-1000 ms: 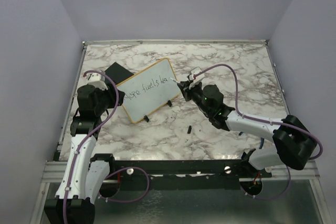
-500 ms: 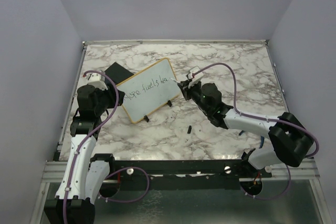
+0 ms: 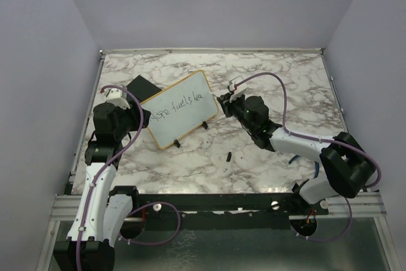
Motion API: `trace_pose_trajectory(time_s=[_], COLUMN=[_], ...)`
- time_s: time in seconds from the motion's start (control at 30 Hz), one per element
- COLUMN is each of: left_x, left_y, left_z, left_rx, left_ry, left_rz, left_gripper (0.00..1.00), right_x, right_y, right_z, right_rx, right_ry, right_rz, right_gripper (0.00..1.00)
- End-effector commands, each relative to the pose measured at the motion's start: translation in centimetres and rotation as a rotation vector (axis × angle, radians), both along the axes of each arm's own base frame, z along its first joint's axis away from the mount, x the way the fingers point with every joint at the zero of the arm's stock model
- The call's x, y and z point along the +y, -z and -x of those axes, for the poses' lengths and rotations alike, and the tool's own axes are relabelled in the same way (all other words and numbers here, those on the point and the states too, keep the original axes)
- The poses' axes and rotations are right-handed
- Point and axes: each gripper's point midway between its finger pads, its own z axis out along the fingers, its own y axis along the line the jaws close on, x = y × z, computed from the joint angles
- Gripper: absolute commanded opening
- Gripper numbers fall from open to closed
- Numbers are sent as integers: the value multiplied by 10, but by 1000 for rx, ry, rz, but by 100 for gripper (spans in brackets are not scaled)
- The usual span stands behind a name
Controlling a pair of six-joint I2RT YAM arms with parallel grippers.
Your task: Write a sentence on the whiteboard
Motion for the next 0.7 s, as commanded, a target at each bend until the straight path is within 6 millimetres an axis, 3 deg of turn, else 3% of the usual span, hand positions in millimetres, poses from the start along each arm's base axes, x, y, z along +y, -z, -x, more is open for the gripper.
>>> trace_pose_trajectory(time_s=[0.0,0.67], left_x=[1,0], left_y=[0,2], left_z=[-1,-2], left_rx=[-10,-4], left_ry=[-10,-3], left_rz=[-6,-5], left_gripper=[50,50], right_x=[11,30], right_y=[-8,1], right_z=[-2,1], right_rx=[-32,-16], right_ry=[-47,-125], right_rz=[-8,20], right_gripper=[0,1])
